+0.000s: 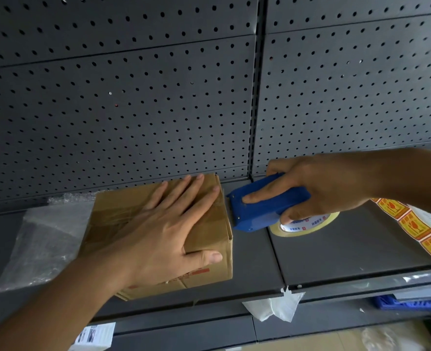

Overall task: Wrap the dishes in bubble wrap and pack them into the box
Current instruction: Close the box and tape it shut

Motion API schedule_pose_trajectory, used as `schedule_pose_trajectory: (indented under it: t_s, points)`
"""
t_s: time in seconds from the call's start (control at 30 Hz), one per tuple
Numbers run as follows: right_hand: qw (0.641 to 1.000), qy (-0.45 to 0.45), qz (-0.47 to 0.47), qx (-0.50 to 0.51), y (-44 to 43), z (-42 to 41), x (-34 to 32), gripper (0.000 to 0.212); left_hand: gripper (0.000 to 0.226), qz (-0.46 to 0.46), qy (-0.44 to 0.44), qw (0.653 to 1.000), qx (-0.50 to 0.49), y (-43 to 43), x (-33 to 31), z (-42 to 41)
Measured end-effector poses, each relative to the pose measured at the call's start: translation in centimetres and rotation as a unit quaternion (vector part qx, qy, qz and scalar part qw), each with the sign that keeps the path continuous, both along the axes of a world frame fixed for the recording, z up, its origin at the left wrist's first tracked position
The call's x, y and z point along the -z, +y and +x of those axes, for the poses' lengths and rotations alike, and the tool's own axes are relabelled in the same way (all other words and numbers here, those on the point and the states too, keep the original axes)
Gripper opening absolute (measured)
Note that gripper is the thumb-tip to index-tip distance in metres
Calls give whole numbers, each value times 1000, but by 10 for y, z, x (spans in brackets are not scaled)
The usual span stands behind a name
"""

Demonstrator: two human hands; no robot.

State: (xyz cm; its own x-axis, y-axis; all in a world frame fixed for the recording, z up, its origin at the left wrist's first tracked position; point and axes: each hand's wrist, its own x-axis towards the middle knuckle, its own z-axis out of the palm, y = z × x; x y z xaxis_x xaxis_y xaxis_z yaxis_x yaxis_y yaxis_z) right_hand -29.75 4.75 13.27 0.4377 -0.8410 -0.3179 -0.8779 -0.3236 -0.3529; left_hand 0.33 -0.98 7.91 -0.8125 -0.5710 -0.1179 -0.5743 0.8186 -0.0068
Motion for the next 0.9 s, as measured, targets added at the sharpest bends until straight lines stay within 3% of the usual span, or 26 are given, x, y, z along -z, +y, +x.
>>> schedule_pose_trajectory:
  t_s: [0.43, 0.67, 0.8, 0.9]
  points:
    - [982, 173, -61, -53, -16, 41, -39, 48, 98, -13, 16, 1000, 2, 2, 2, -2]
    - [965, 232, -50, -113, -33, 59, -54, 46, 98, -2, 13, 1000, -8, 1, 0, -5]
    - [935, 300, -57, -183, -24, 76, -31, 39, 99, -1, 17, 1000, -6, 2, 0, -2]
    - [935, 315, -60, -153, -21, 74, -21, 41, 100, -8, 21, 1000, -1, 1, 0, -2]
